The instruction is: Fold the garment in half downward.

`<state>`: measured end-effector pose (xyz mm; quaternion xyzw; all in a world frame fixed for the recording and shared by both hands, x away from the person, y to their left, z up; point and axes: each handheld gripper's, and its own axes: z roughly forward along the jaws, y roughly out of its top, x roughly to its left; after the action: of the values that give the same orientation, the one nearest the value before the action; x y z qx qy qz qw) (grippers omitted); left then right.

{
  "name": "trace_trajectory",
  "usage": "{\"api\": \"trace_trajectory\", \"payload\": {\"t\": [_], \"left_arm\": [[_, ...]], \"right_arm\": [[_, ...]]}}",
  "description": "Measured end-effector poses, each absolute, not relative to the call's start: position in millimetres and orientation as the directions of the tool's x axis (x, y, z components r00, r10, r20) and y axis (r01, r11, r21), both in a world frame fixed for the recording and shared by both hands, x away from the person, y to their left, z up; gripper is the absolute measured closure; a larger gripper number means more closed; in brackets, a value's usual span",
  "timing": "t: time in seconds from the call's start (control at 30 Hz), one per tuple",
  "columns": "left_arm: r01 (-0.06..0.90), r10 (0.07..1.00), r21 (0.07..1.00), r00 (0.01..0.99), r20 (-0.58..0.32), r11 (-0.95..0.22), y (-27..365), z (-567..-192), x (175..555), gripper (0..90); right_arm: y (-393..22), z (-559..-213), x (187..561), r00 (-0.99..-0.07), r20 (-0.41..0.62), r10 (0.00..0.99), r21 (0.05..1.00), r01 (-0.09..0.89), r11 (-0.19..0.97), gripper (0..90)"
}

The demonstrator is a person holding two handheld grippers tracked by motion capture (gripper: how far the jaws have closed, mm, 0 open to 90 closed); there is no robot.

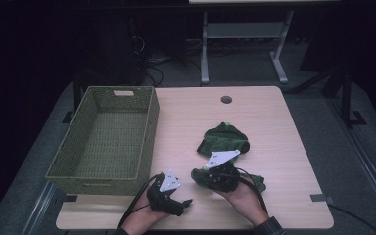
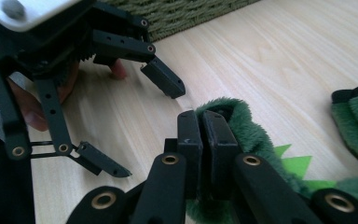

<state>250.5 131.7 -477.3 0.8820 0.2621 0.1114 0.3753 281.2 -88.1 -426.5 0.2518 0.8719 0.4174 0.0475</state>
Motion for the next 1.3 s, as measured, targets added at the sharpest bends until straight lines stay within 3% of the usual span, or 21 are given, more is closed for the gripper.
{"api": "trace_trajectory", "payload": {"t": [0.57,1.3], "left_arm": [[0.38,0.546,0.72,0.838,-0.002,-0.58,131.7,-477.3,250.4,12.8],[0.381,0.546,0.718,0.838,-0.003,-0.582,131.8,-477.3,250.3,12.8]], "right_arm": [[-127.1,-416.6,283.7,-0.839,0.14,0.525,0.79,0.415,0.452,85.5],[-172.1,-429.5,289.1,-0.768,0.155,0.622,0.747,0.503,0.434,80.3]]}}
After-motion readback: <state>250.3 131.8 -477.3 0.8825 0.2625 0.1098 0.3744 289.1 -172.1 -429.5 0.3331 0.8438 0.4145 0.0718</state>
